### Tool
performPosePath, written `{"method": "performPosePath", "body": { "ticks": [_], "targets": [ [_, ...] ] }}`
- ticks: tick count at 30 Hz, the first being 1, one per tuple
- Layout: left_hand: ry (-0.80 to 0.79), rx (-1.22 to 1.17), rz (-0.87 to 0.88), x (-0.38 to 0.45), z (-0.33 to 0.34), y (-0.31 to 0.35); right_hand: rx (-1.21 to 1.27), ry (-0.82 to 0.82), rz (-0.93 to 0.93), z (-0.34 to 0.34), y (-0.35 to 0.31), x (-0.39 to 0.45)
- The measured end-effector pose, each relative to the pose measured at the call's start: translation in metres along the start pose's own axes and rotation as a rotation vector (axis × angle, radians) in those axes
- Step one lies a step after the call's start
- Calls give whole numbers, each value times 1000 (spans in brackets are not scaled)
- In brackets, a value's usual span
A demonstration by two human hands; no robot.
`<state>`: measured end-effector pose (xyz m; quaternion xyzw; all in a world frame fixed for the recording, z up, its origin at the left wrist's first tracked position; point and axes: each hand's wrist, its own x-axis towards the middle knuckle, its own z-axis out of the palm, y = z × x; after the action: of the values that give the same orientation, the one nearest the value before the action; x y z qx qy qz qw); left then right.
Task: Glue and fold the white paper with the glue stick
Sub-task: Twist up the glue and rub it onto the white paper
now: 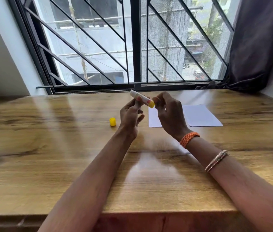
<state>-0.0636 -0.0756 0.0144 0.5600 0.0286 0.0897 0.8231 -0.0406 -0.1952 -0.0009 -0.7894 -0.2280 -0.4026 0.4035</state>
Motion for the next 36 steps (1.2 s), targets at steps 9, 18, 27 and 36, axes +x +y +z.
{"method": "performPosePath", "body": {
  "ticks": [9,18,27,36],
  "targets": [
    [30,0,0,2,-1,3,1,-58,-154,-3,-8,-3],
    [2,-9,17,2,-1,4,596,-97,553,-1,-24,3],
    [48,20,12,1,-2,3,-56,-32,-96,3,-21,-6],
    [-8,-11,9,-1,1,6,-459,27,-411,-8,-17,1]
  ]
}}
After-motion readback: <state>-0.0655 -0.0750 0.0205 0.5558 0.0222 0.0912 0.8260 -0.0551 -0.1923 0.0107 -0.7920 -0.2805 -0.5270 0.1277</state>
